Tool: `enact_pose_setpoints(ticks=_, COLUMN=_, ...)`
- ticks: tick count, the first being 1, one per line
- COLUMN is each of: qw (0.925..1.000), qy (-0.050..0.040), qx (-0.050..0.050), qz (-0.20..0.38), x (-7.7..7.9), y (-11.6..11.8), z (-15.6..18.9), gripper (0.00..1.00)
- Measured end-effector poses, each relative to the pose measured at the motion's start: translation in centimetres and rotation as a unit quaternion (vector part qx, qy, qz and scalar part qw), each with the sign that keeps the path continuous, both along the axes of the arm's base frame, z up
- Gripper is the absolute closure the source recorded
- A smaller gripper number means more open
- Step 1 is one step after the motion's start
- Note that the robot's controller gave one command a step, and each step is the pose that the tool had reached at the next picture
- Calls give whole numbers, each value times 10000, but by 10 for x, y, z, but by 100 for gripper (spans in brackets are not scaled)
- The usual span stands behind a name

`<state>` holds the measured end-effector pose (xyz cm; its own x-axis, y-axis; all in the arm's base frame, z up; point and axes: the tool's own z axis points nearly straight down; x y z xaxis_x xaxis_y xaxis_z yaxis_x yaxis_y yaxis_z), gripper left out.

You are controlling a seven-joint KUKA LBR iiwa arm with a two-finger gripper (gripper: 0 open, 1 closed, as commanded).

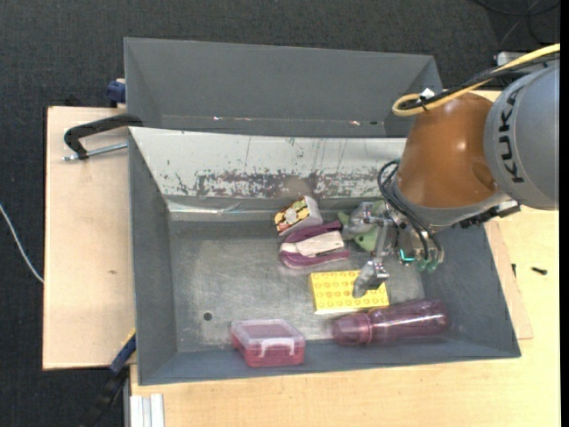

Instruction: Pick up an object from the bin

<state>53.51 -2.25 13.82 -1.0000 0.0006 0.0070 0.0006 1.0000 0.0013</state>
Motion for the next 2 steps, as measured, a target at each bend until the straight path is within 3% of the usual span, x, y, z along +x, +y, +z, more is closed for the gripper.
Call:
enact_pose_setpoints(ticks=1, qw=10000, qy=-42, qx=-3, qz=4, x=2, y=0, z=4, gripper=0)
enact_pose_setpoints(ticks=2, qw=9980, qy=-90, qx=-9, qz=631, x=-5, y=9, z=-20, gripper=0)
